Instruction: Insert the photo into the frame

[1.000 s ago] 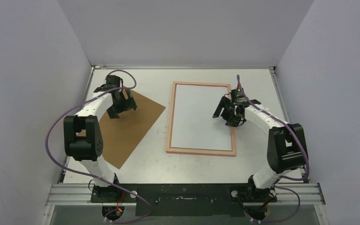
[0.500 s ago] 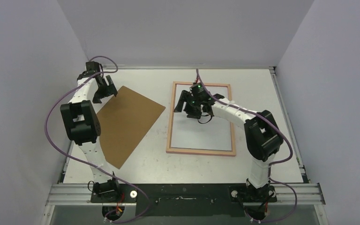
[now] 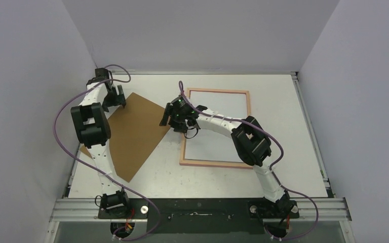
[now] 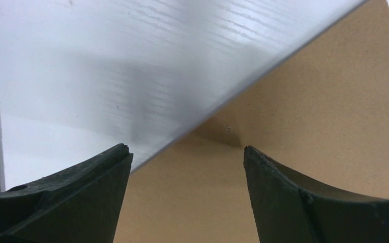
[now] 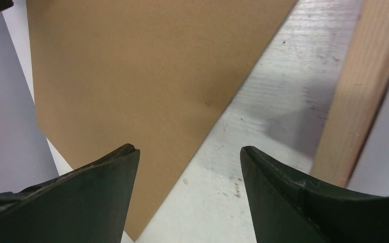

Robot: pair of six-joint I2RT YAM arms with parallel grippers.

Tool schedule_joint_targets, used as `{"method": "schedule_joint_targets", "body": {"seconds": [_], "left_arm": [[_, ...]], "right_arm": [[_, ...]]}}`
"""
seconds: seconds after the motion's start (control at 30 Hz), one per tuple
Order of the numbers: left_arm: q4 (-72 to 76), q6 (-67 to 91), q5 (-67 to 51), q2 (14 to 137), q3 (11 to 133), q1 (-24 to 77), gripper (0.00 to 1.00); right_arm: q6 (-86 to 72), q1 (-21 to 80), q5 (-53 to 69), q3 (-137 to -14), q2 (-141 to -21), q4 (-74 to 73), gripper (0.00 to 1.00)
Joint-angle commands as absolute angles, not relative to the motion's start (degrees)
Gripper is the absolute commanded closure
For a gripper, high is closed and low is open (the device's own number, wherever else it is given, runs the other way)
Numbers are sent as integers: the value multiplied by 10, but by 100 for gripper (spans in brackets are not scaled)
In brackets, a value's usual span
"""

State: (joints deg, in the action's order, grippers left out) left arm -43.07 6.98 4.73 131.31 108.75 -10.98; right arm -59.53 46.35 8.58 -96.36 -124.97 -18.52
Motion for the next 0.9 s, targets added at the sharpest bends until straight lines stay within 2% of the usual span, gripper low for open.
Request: {"method": "schedule_joint_targets", "body": {"seconds": [0.0,0.2,0.53,0.73,0.87], "left_arm": [[-467,100,11,1326,1118,-132,24],[-496,123,-36,1310,1073,-137,28],[-513,141,-127,1310,1063,-163,30],[-523,128,-173,1326,1074,-165,31],[-523,132,-192,1327,1079,-168,31]], "right_arm": [[-645,479,26,-1034,-1284,-235,26],[-698,472,-19,-1102,-1343,-312,27],[-791,491,28,-1197,-1396,-396,28],[-814,489,30,-1177,-1391,-383,28],[-826,488,65,-1134,-1384,-292,27]]}}
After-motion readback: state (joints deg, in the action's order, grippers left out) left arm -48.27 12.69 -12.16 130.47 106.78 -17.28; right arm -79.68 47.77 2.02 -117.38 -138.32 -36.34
